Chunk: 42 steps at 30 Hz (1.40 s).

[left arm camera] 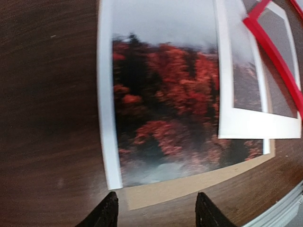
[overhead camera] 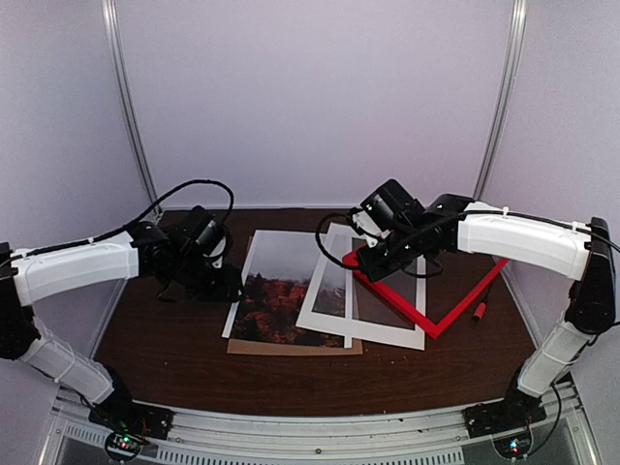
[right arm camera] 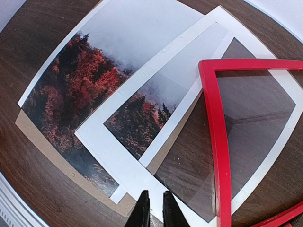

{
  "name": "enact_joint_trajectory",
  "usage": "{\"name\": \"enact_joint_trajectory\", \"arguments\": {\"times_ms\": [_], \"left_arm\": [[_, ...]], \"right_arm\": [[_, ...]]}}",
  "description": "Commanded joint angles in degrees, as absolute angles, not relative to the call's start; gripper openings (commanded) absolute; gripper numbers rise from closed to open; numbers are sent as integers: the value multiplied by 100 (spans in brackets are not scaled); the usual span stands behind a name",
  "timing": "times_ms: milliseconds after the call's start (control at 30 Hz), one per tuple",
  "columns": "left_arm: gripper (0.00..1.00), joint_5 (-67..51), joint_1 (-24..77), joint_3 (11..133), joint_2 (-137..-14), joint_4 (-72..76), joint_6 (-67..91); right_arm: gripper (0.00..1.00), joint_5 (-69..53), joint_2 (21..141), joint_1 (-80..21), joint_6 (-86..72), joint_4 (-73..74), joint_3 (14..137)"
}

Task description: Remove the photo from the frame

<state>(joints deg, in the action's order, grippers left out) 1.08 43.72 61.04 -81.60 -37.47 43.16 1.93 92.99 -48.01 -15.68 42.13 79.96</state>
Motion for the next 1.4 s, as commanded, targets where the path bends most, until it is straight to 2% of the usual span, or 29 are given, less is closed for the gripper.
{"name": "enact_joint_trajectory", "arguments": {"times_ms": [0, 133, 267, 467, 667, 733, 900, 967, 1167, 1367], "left_arm": [[57, 1240, 4021, 5622, -7326, -4823, 4084], [64, 977, 3469, 5094, -6531, -5019, 3943], [65, 282, 2827, 4638, -6148, -5039, 3800], [72, -1182, 2422, 4134, -6087, -4520, 3745], [72, -1513, 2219, 3801, -6285, -4208, 3934], [72, -1604, 2198, 3652, -6267, -4071, 4027], [71, -1883, 2197, 3356, -6275, -3755, 4192], [70, -2045, 2197, 3267, -6267, -3573, 4226], [69, -2435, 2197, 2981, -6347, -2863, 4341], [67, -2783, 2189, 2865, -7029, -1774, 4540]], "right_arm": [[11, -197, 9314, -4794, -1616, 4020, 8034], [12, -324, 9501, -4882, -1642, 3935, 8133], [13, -445, 9759, -5008, -1683, 3868, 8304], [13, -557, 10119, -5227, -1722, 3824, 8543], [16, -637, 10322, -5384, -1806, 3747, 8611], [19, -663, 10359, -5420, -1834, 3698, 8594], [42, -713, 10481, -5474, -1899, 3609, 8633], [46, -737, 10568, -5499, -1915, 3612, 8678], [46, -865, 10859, -5571, -1920, 3514, 8802], [42, -1146, 11241, -5631, -1942, 3366, 9033]]}}
